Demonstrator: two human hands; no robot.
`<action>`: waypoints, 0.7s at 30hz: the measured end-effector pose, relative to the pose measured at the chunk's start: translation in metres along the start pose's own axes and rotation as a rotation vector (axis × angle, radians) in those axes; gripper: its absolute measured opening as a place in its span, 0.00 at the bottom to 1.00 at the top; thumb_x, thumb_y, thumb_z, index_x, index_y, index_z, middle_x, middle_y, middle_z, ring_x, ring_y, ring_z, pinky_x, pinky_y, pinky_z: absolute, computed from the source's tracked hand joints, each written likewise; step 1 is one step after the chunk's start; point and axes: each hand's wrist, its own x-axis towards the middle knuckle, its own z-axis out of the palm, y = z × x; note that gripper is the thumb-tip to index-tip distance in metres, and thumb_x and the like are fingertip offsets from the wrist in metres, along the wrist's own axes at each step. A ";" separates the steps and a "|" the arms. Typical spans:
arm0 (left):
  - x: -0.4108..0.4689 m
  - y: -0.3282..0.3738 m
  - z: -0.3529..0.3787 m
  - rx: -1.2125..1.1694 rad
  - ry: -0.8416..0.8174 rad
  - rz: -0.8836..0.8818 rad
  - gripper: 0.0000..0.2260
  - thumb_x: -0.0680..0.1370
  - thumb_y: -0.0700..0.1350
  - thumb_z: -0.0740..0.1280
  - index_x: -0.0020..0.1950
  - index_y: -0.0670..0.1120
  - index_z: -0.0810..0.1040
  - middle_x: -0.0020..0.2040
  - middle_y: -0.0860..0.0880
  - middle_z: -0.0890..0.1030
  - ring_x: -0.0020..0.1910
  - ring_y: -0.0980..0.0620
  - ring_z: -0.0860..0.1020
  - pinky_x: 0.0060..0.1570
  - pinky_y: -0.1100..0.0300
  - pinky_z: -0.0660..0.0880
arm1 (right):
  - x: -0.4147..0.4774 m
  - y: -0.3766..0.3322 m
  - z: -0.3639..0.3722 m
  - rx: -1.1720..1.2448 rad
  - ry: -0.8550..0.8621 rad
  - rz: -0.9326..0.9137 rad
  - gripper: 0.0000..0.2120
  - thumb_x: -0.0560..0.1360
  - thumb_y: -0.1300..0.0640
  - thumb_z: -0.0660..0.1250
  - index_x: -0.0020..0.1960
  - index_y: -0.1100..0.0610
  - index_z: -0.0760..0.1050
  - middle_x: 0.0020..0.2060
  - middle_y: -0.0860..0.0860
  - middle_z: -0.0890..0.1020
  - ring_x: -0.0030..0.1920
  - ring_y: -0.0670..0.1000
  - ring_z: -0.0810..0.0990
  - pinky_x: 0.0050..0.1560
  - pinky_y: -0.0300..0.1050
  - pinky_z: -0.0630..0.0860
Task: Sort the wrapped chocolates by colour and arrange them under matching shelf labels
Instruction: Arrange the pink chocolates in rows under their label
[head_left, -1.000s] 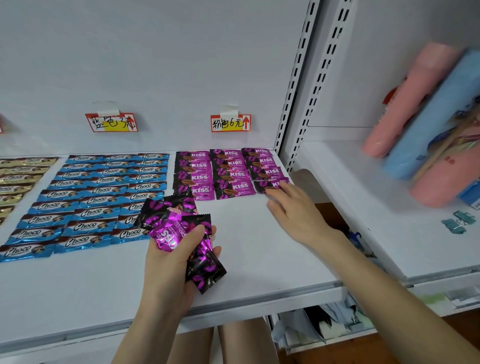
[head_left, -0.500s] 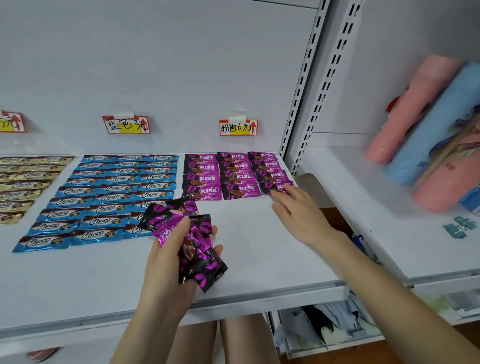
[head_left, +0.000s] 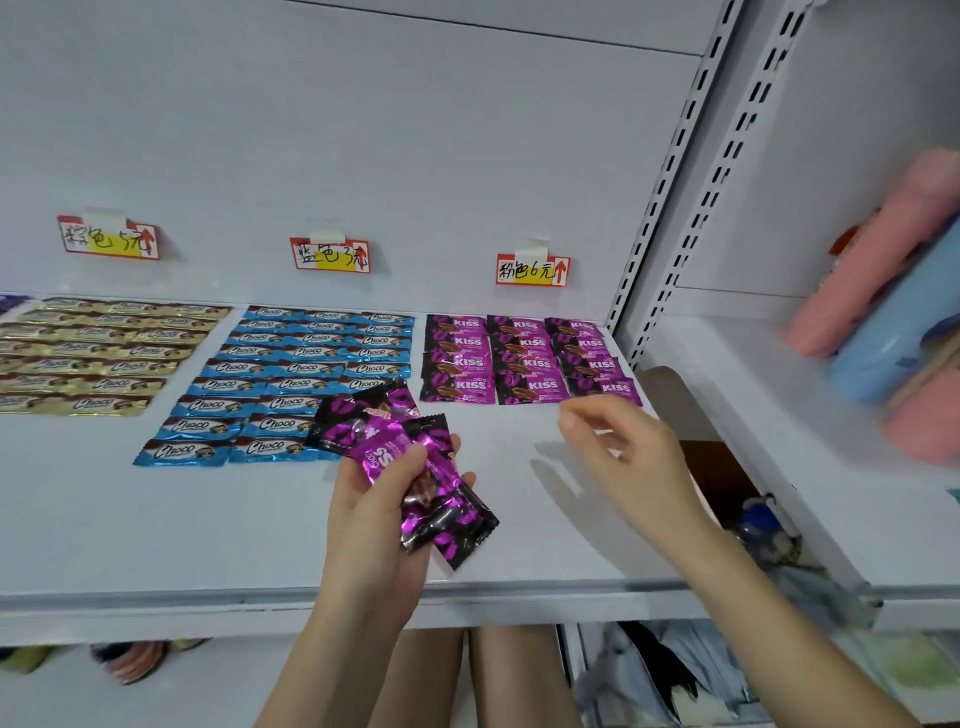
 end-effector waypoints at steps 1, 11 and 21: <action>-0.001 0.000 0.001 -0.009 -0.003 0.015 0.20 0.70 0.38 0.67 0.62 0.40 0.72 0.48 0.39 0.83 0.44 0.45 0.84 0.36 0.54 0.80 | -0.008 -0.013 0.005 0.042 -0.032 -0.018 0.04 0.74 0.55 0.67 0.45 0.45 0.77 0.41 0.39 0.81 0.43 0.40 0.77 0.42 0.27 0.71; -0.007 -0.002 0.004 0.028 -0.030 0.116 0.27 0.64 0.42 0.70 0.62 0.39 0.73 0.51 0.38 0.82 0.46 0.46 0.82 0.38 0.57 0.80 | -0.032 -0.046 0.044 0.169 -0.202 0.138 0.08 0.69 0.51 0.71 0.41 0.41 0.73 0.34 0.42 0.79 0.34 0.41 0.76 0.37 0.34 0.73; -0.005 0.000 -0.008 0.101 -0.089 0.150 0.22 0.67 0.39 0.67 0.62 0.38 0.73 0.52 0.37 0.82 0.49 0.42 0.82 0.41 0.56 0.80 | -0.019 -0.047 0.039 0.165 -0.276 0.129 0.02 0.69 0.52 0.70 0.41 0.47 0.77 0.31 0.46 0.79 0.33 0.41 0.76 0.36 0.32 0.71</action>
